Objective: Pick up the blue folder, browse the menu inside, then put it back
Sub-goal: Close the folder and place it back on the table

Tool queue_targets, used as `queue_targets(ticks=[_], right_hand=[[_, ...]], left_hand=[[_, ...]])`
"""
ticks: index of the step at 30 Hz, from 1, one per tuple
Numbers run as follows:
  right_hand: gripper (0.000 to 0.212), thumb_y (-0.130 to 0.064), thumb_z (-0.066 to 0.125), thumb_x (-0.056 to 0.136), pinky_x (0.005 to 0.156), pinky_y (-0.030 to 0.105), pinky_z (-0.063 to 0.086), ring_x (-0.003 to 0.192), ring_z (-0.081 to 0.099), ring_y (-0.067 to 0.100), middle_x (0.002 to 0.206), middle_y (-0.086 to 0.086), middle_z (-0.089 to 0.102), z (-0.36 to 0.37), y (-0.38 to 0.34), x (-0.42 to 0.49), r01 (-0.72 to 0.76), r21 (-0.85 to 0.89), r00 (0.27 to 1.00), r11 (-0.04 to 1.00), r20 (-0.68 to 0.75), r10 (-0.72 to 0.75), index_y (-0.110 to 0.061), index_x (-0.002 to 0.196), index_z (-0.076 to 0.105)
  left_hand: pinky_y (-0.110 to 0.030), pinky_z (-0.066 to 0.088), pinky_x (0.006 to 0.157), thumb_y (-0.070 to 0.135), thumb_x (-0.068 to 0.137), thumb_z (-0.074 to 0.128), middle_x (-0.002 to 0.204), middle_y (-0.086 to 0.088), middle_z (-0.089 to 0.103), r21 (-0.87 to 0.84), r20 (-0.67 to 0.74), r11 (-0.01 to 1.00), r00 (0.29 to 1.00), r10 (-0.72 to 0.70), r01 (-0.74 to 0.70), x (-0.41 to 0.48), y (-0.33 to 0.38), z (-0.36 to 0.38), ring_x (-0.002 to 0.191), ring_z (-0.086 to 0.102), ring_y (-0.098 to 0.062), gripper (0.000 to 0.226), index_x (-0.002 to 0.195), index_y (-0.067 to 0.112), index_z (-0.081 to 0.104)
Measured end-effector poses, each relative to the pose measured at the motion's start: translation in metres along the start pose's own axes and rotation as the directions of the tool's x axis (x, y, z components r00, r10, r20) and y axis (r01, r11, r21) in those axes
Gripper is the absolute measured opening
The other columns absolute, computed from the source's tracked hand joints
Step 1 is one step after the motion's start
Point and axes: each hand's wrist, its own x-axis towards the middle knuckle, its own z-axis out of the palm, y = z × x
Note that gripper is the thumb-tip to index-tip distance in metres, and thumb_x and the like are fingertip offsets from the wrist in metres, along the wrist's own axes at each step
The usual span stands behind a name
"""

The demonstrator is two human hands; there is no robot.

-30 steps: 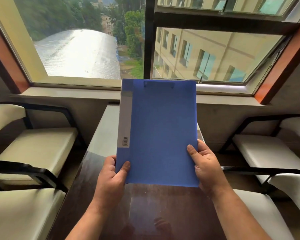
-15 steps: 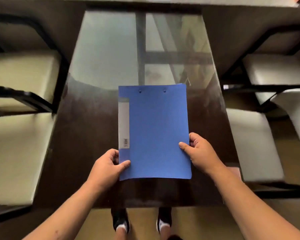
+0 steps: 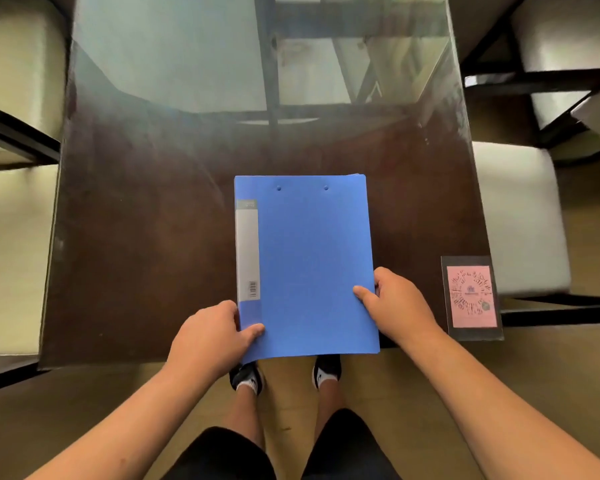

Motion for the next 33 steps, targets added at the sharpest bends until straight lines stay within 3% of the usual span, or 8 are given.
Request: queue_targets(ticks=[5,8,10,13,18,22,26,33], right_hand=[[0.047,-0.060,0.071,0.090,0.044,0.031,0.034,0.061,0.058,0.017,0.076,-0.004,0.060,-0.007,-0.006,-0.003,-0.053,-0.232,0.994,0.971,-0.110,0.028,-0.021,0.088,0.046],[0.053,-0.045,0.087,0.079,0.056,0.037,0.048,0.081,0.062,0.032,0.098,0.007,0.063,-0.002,-0.015,-0.019,0.079,-0.415,0.949,0.907,-0.247,-0.196,-0.015,0.110,0.056],[0.060,-0.034,0.090,0.074,0.071,0.047,0.054,0.094,0.063,0.041,0.118,0.016,0.068,0.022,-0.025,-0.042,0.201,-0.498,0.922,0.844,-0.195,-0.335,-0.019,0.127,0.065],[0.067,-0.043,0.089,0.076,0.096,0.060,0.057,0.126,0.062,0.051,0.149,0.017,0.063,0.066,-0.028,-0.067,0.306,-0.476,0.925,0.825,-0.055,-0.375,-0.032,0.138,0.066],[0.061,-0.047,0.068,0.097,0.119,0.068,0.031,0.151,0.032,0.055,0.171,0.014,0.034,0.075,-0.009,-0.064,0.257,-0.416,0.959,0.872,-0.004,-0.284,-0.037,0.153,0.047],[0.060,-0.045,0.055,0.106,0.124,0.068,0.012,0.158,0.010,0.053,0.177,0.012,0.013,0.062,0.010,-0.058,0.251,-0.388,0.960,0.887,-0.015,-0.279,-0.038,0.161,0.031],[0.060,-0.044,0.053,0.107,0.126,0.067,0.010,0.159,0.005,0.051,0.178,0.011,0.009,0.045,0.025,-0.055,0.237,-0.364,0.964,0.901,-0.023,-0.263,-0.038,0.162,0.029],[0.059,-0.044,0.054,0.107,0.126,0.066,0.009,0.160,0.004,0.050,0.178,0.011,0.010,0.018,0.050,-0.052,0.246,-0.388,0.963,0.888,-0.006,-0.269,-0.037,0.162,0.031]], left_hand=[[-0.030,0.043,0.050,0.072,0.090,0.049,0.074,0.008,0.067,0.211,0.093,0.977,0.996,0.017,-0.037,0.007,0.013,-0.011,0.067,0.064,-0.013,0.048,0.076,0.026,0.057],[-0.030,0.048,0.052,0.072,0.095,0.044,0.076,0.008,0.067,0.218,0.110,0.974,0.993,0.028,-0.052,0.005,0.015,-0.006,0.066,0.065,-0.012,0.049,0.079,0.027,0.057],[-0.032,0.058,0.058,0.072,0.097,0.043,0.078,0.009,0.069,0.206,0.122,0.977,0.992,0.037,-0.062,0.005,0.016,-0.003,0.067,0.068,-0.011,0.048,0.085,0.029,0.060],[-0.029,0.054,0.054,0.072,0.097,0.043,0.075,0.010,0.069,0.237,0.113,0.967,0.991,0.066,-0.091,0.008,0.022,-0.001,0.066,0.068,-0.009,0.050,0.081,0.028,0.060],[-0.027,0.047,0.051,0.074,0.097,0.041,0.072,0.009,0.070,0.275,0.125,0.954,0.988,0.088,-0.120,0.015,0.039,0.003,0.063,0.067,-0.007,0.056,0.077,0.026,0.063],[-0.030,0.058,0.061,0.073,0.097,0.041,0.074,0.008,0.073,0.245,0.147,0.959,0.983,0.106,-0.140,0.023,0.061,0.006,0.067,0.070,-0.009,0.055,0.080,0.027,0.065],[-0.034,0.064,0.071,0.074,0.096,0.039,0.076,0.008,0.073,0.256,0.162,0.951,0.978,0.131,-0.170,0.029,0.082,0.012,0.070,0.072,-0.012,0.058,0.080,0.026,0.065],[-0.030,0.056,0.059,0.072,0.098,0.038,0.076,0.007,0.071,0.280,0.146,0.941,0.977,0.153,-0.189,0.027,0.116,0.020,0.067,0.069,-0.012,0.058,0.080,0.024,0.065]])
